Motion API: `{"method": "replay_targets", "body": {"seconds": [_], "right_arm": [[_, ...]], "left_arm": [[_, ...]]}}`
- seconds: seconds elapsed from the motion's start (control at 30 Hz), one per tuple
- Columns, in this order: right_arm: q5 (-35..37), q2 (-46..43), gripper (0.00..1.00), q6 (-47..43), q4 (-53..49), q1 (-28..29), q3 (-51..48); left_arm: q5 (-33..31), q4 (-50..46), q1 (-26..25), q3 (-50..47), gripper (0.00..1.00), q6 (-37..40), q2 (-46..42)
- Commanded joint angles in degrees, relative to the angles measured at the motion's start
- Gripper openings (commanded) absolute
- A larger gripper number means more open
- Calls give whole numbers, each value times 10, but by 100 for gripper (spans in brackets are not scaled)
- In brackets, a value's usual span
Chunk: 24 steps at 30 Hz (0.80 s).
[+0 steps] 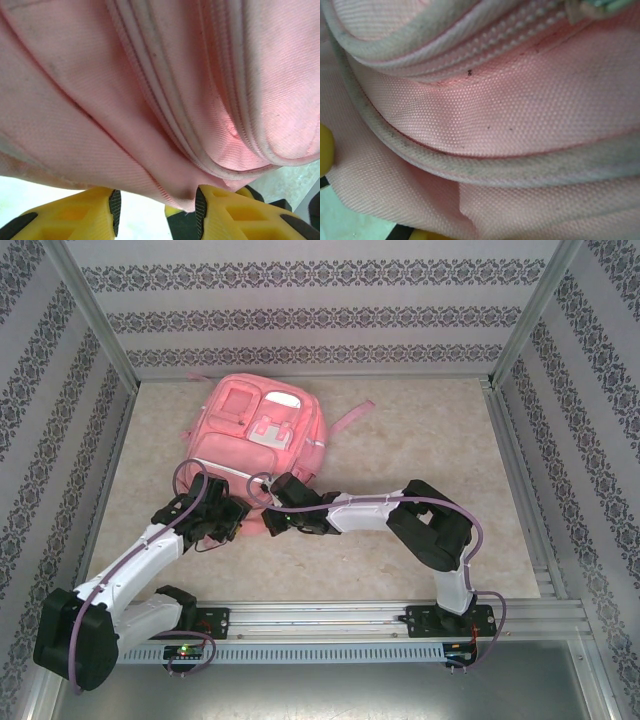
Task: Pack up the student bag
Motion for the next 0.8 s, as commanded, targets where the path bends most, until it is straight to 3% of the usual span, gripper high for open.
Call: {"method": "replay_targets", "body": {"seconds": [0.0,0.07,0.37,0.77], "right_arm": [[-2,-3,0,7,31,5,-1],[-2,-4,0,7,31,6,0],[12,-32,0,-8,19,2,-30],[25,-78,0,-36,4,-50,-98]], "left_arm": [[-38,36,-6,4,43,3,8],[-42,53,-5,-4,39,3,25],[-50,71,5,13,0,18,58],[-18,68,46,-2,0,42,22]]}}
